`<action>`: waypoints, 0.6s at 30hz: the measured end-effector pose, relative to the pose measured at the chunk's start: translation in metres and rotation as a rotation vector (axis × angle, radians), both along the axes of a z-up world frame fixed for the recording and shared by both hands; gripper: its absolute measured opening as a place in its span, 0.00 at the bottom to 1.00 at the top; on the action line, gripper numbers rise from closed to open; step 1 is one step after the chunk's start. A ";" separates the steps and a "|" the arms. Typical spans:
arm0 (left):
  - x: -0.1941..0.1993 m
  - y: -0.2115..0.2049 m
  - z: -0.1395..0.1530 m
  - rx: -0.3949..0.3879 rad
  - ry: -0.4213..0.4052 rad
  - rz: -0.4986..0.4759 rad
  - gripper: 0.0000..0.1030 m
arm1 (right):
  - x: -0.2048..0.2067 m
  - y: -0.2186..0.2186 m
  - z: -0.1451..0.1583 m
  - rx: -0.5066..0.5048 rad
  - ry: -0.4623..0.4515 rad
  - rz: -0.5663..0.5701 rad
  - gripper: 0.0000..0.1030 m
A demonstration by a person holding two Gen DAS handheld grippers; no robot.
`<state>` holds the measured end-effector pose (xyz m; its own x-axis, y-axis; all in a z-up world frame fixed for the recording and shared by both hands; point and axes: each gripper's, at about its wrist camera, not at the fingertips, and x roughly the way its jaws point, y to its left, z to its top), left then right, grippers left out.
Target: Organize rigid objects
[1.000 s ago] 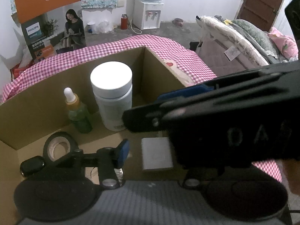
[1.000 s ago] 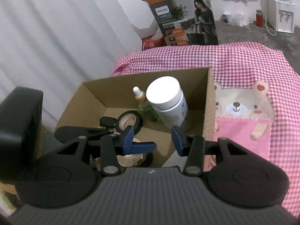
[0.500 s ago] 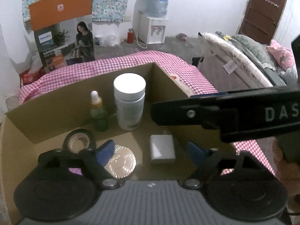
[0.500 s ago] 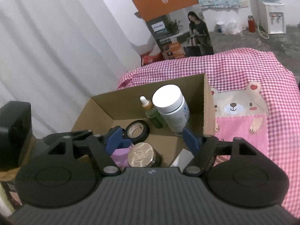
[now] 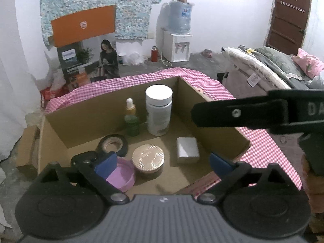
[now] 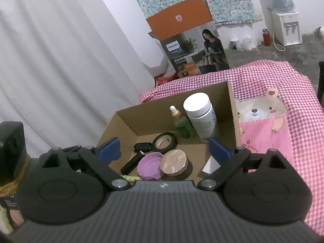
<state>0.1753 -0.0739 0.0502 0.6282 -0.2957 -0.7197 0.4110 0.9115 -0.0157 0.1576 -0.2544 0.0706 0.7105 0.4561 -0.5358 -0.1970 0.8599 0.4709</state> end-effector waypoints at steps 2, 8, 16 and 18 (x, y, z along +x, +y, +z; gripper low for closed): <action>-0.003 0.005 0.000 0.000 0.000 0.017 0.96 | -0.006 0.001 0.001 0.002 -0.006 -0.009 0.96; -0.010 0.018 -0.002 0.031 -0.005 0.083 0.96 | -0.021 0.011 -0.001 -0.057 -0.013 -0.027 0.98; -0.020 0.036 0.001 0.044 -0.008 0.150 0.96 | -0.033 0.025 0.010 -0.153 -0.056 -0.065 0.99; -0.023 0.039 0.001 0.046 -0.012 0.158 0.97 | -0.036 0.030 0.013 -0.185 -0.071 -0.072 0.99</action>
<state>0.1526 -0.0346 0.0510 0.6728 -0.1597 -0.7224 0.2625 0.9644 0.0312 0.1220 -0.2248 0.0841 0.7764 0.3012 -0.5535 -0.1588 0.9435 0.2907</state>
